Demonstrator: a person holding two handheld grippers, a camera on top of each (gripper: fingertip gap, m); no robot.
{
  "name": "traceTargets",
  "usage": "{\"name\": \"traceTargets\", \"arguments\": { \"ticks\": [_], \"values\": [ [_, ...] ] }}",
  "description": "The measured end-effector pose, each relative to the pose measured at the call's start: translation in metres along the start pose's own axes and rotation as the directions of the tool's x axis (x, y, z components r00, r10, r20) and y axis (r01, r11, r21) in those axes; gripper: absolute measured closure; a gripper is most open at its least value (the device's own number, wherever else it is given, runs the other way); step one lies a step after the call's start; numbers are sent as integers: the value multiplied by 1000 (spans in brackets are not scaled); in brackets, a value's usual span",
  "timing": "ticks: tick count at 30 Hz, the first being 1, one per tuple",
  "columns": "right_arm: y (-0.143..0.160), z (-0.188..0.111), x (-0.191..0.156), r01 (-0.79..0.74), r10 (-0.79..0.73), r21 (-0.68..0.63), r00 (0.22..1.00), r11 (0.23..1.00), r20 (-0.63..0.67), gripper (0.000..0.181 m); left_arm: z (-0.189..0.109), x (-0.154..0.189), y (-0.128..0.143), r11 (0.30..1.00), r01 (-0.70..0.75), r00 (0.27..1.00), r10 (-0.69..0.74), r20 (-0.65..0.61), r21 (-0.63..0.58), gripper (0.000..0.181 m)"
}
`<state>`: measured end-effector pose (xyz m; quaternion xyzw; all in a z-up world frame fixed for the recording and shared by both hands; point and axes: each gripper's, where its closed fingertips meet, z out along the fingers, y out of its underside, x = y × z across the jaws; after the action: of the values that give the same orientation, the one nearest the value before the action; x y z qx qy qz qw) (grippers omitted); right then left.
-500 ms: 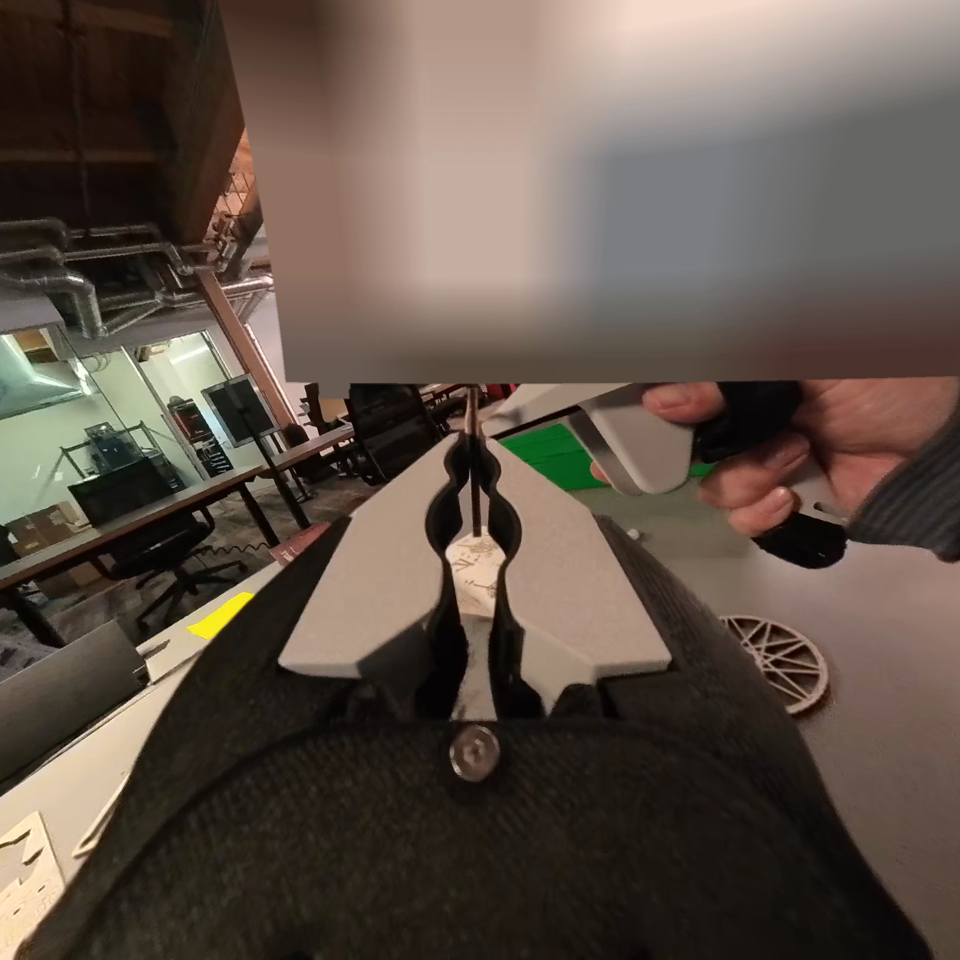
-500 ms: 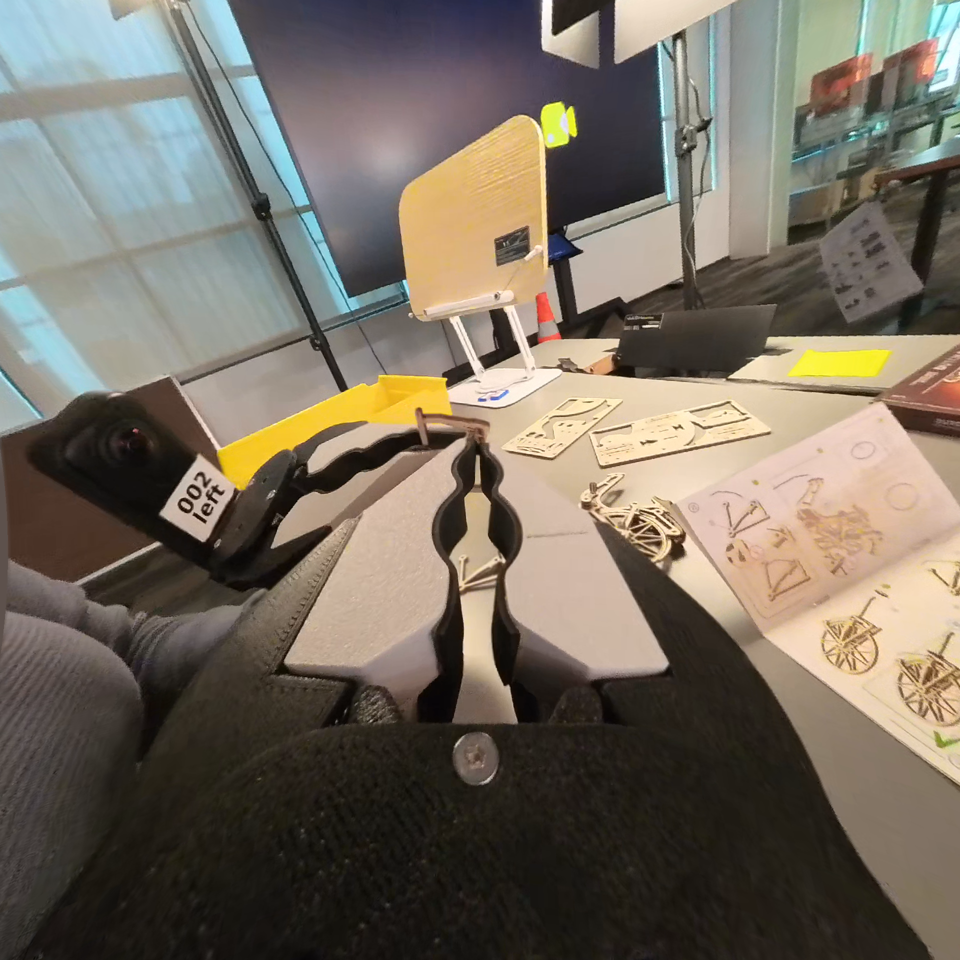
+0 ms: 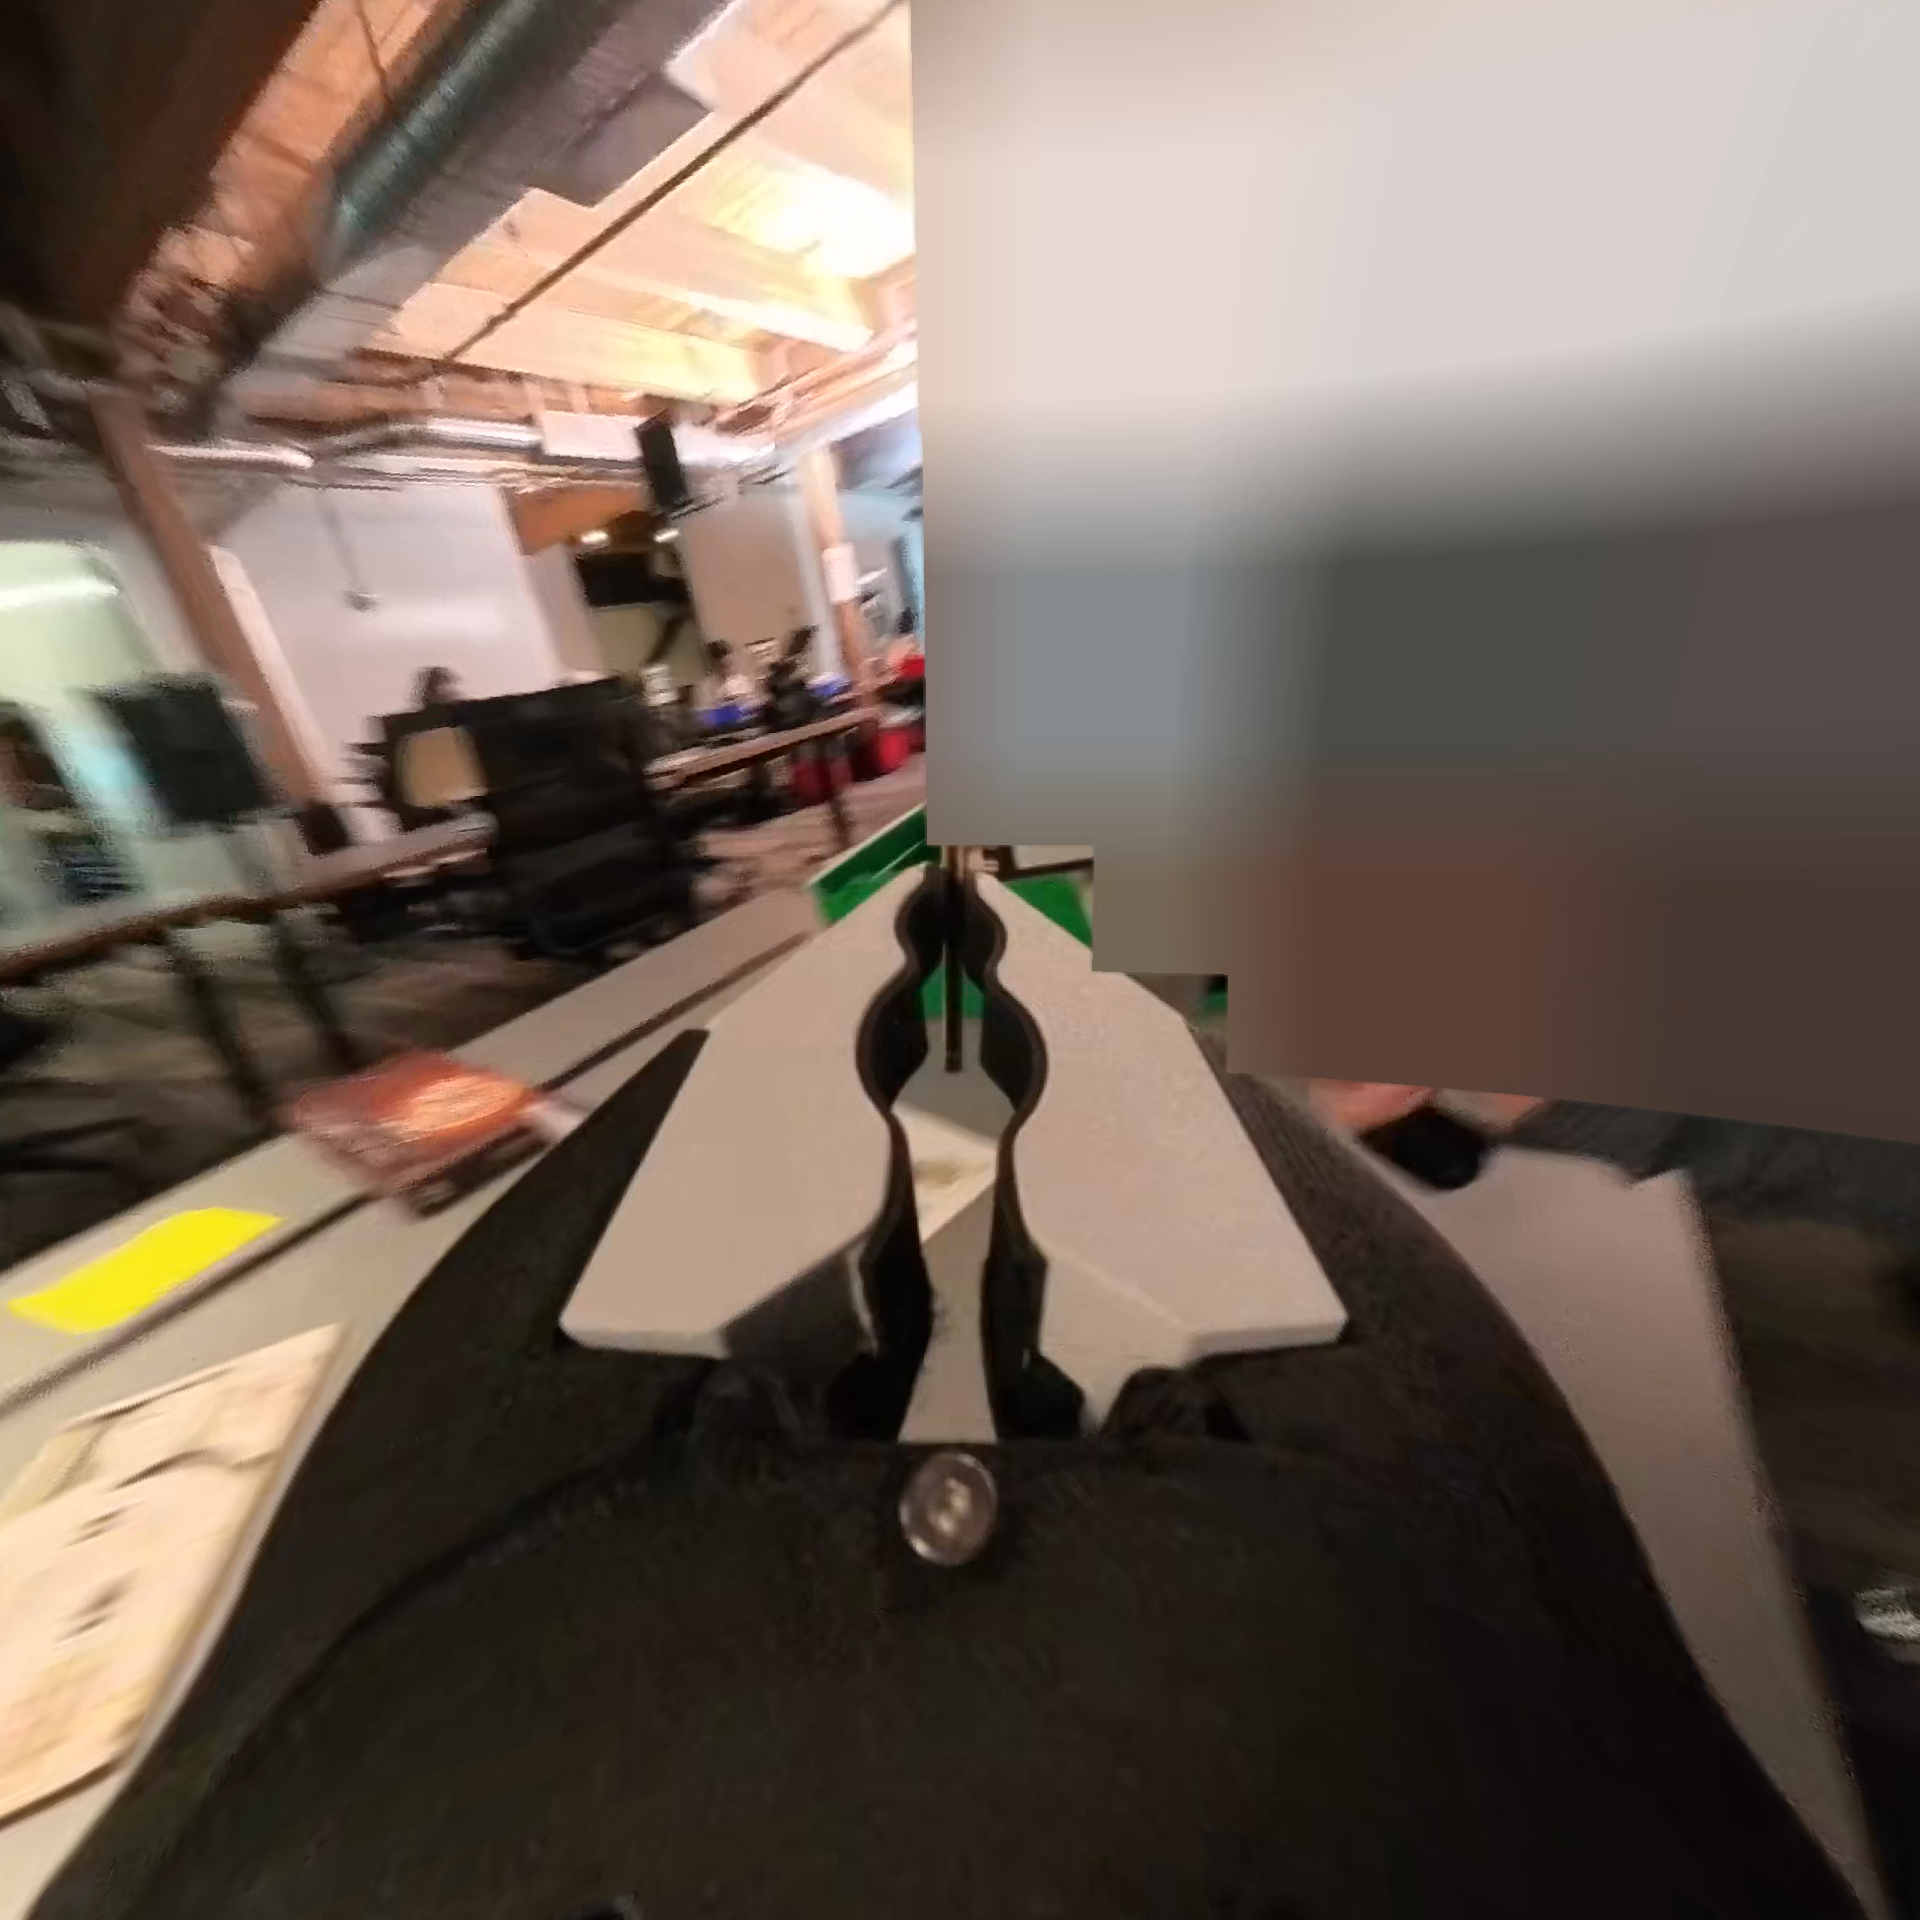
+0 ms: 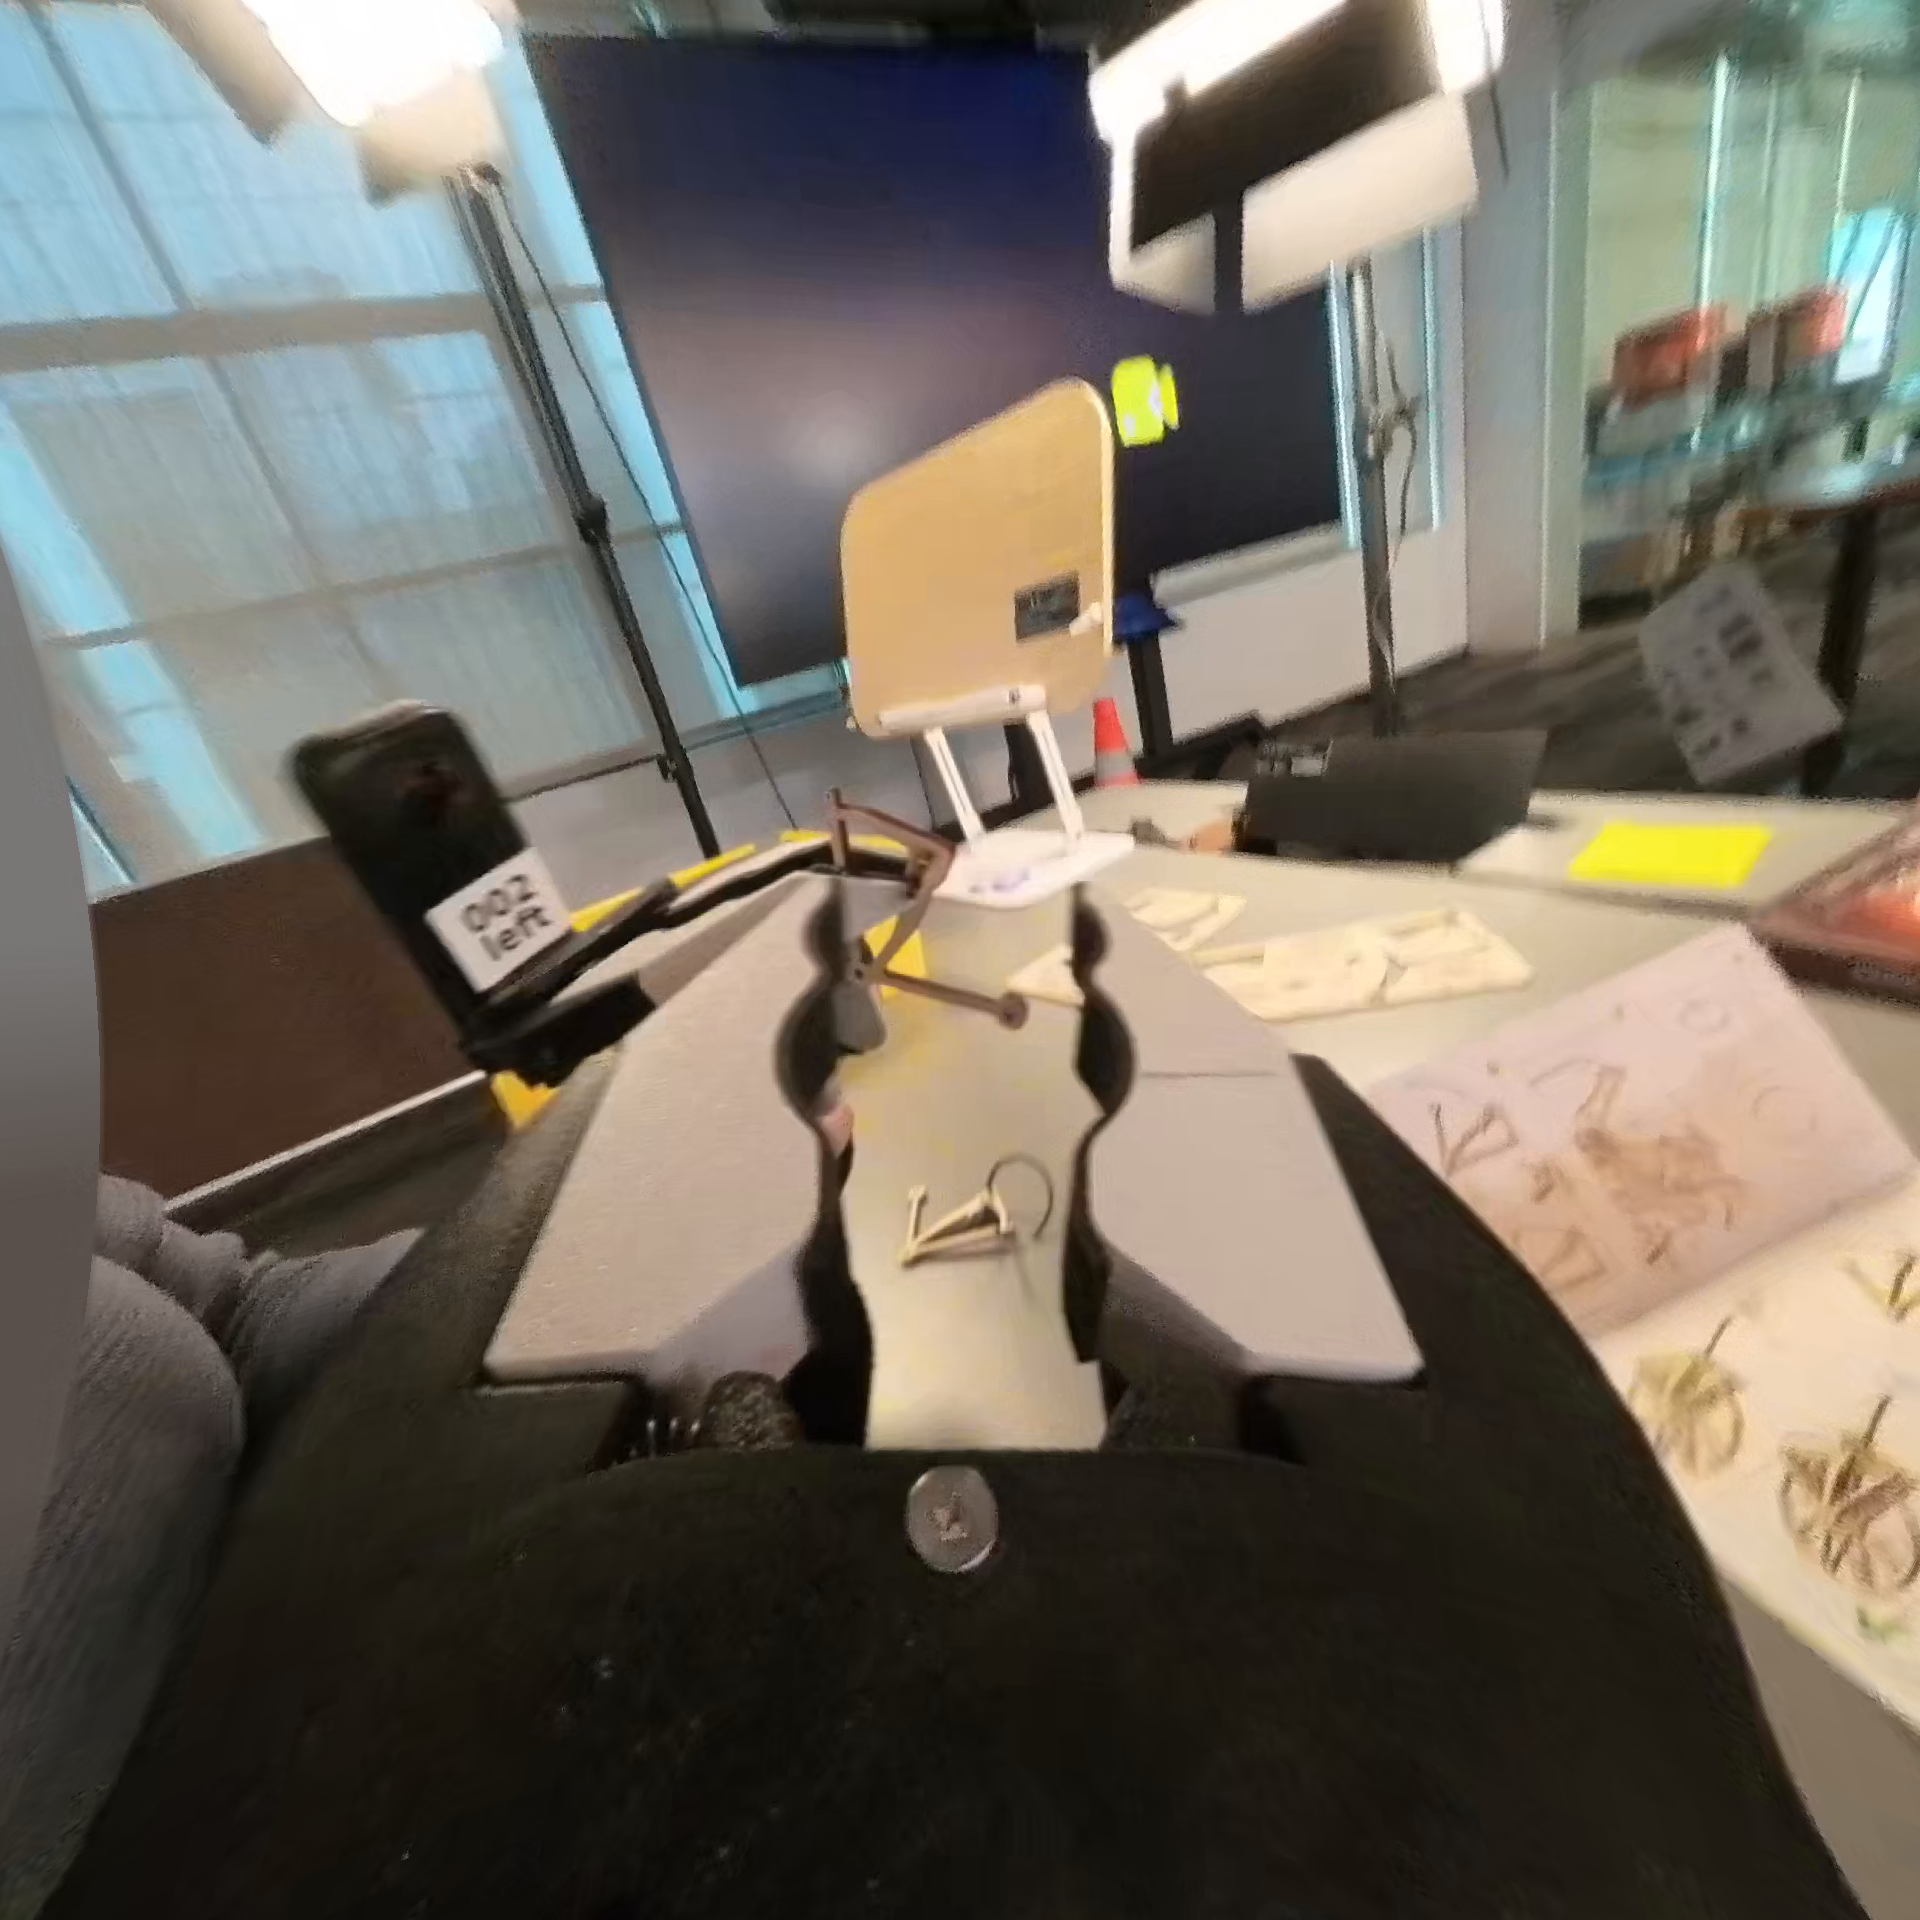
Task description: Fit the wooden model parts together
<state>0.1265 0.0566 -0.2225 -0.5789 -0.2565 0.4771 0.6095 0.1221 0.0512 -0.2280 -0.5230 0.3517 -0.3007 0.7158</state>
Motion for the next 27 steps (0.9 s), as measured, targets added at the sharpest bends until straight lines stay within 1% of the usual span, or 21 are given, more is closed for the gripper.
{"name": "traceTargets", "arguments": {
  "ticks": [1,2,4,6,8,9,11,13,14,19,22,23,24,27],
  "values": [
    [-8,-3,-5,56,-57,38,998,998,29,140,-2,2,-9,996,80,995,-77,-67,41,180],
    [-12,-6,-12,130,-133,56,989,990,66,139,-4,6,-16,990,129,983,-120,-136,60,180],
    [-14,-10,-26,297,-300,38,945,954,129,139,-10,16,-24,985,160,954,-136,-268,70,180],
    [-7,-13,-39,484,-467,-42,861,874,201,138,-14,26,-19,999,42,940,-31,-340,26,180],
    [7,-14,-37,654,-611,-175,752,735,246,137,-16,36,-12,996,-82,916,61,-396,-38,180],
    [13,-14,-35,713,-662,-232,701,662,267,137,-17,41,-8,988,-143,899,103,-426,-63,180],
    [23,-16,-35,789,-719,-296,614,539,327,138,-19,45,-1,964,-246,870,174,-461,-102,180],
    [28,-17,-33,835,-760,-329,543,441,357,150,-21,48,2,944,-307,847,214,-486,-119,180],
    [29,-18,-32,850,-775,-336,515,406,367,151,-23,50,2,938,-325,835,227,-502,-117,180],
    [36,-23,-38,857,-763,-364,500,365,410,147,-28,59,6,892,-428,790,292,-539,-144,180],
    [41,-26,-45,892,-787,-352,427,285,444,164,-31,62,6,843,-514,763,365,-533,-158,180],
    [43,-27,-47,896,-792,-352,415,270,449,166,-32,63,6,826,-540,752,387,-534,-161,180],
    [43,-27,-48,898,-794,-350,411,267,448,167,-33,64,6,816,-555,742,397,-540,-163,180],
    [39,-27,-50,875,-781,-360,461,323,420,158,-36,67,4,807,-567,733,404,-548,-163,180]
  ]
}}
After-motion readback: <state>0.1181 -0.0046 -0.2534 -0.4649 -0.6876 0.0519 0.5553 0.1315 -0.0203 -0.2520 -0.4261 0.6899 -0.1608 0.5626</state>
